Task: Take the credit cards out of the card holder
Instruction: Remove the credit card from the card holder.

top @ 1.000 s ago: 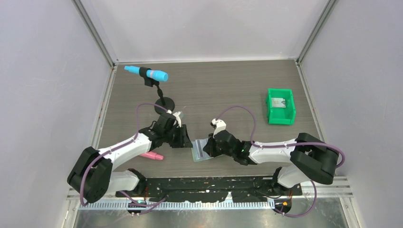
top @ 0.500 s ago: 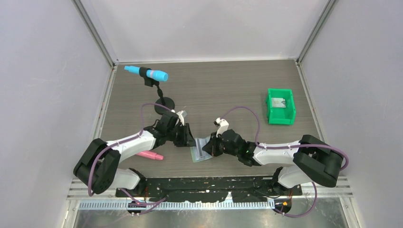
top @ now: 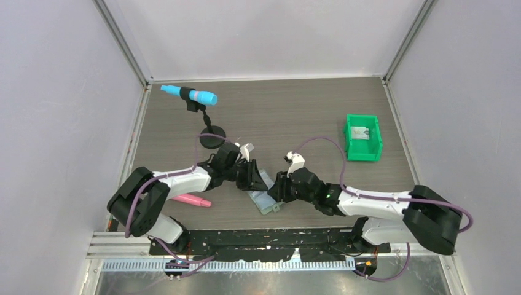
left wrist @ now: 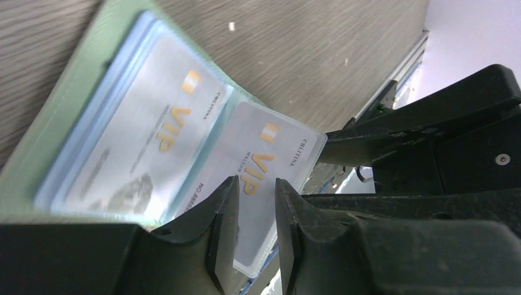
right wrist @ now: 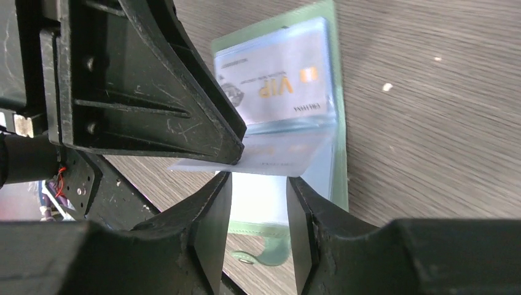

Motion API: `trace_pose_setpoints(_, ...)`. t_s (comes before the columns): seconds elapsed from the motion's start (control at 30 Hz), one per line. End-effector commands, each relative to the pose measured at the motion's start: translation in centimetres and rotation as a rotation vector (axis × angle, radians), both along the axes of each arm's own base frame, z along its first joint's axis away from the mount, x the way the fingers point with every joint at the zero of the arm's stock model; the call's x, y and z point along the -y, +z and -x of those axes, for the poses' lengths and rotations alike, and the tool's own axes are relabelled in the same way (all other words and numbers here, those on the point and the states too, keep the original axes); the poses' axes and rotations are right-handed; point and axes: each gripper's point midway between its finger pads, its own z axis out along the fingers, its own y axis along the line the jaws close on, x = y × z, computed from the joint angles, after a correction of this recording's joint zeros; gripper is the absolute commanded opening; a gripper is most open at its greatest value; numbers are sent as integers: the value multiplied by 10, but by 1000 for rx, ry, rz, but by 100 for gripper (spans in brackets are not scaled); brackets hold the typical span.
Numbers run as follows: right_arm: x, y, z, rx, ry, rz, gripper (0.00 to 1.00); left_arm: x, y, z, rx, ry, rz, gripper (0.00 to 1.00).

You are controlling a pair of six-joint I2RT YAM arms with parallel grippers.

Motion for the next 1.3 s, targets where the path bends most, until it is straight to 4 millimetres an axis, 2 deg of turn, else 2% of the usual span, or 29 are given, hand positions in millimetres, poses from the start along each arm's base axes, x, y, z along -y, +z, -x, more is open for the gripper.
trace_pose_setpoints(0.0,21,27,-17,60,-116,48,43,30,30,-3,54,-71,102,30)
trace_pose_setpoints(0.13,30,43,-15,79,-136,23,42,34,28,0,45,-84,95,30)
trace_pose_setpoints(0.4,37,47,-9,53,-162,-4,42,29,21,11,49,-97,67,30)
trace_pose_setpoints(0.57,45,53,-9,49,-193,-6,49,41,21,24,45,-136,94,30)
trace_pose_setpoints(0.7,54,60,-8,51,-230,-11,50,50,18,33,48,-149,78,30)
trace_pose_setpoints(0.77,61,59,-8,52,-242,17,46,54,14,41,47,-165,66,30)
trace_pose_setpoints(0.9,65,48,3,2,-230,19,40,58,1,52,56,-181,12,30)
trace_pose_setpoints(0.93,62,49,4,-4,-224,-3,40,57,-4,52,57,-179,-5,30)
trace_pose_setpoints(1.03,59,35,13,-56,-214,-26,39,56,-11,48,63,-156,-31,30)
trace_pose_setpoints(1.17,57,18,19,-112,-213,-39,37,54,-1,43,100,-132,-34,30)
trace_pose_setpoints(1.27,56,2,24,-156,-220,-30,36,41,10,33,155,-99,-89,30)
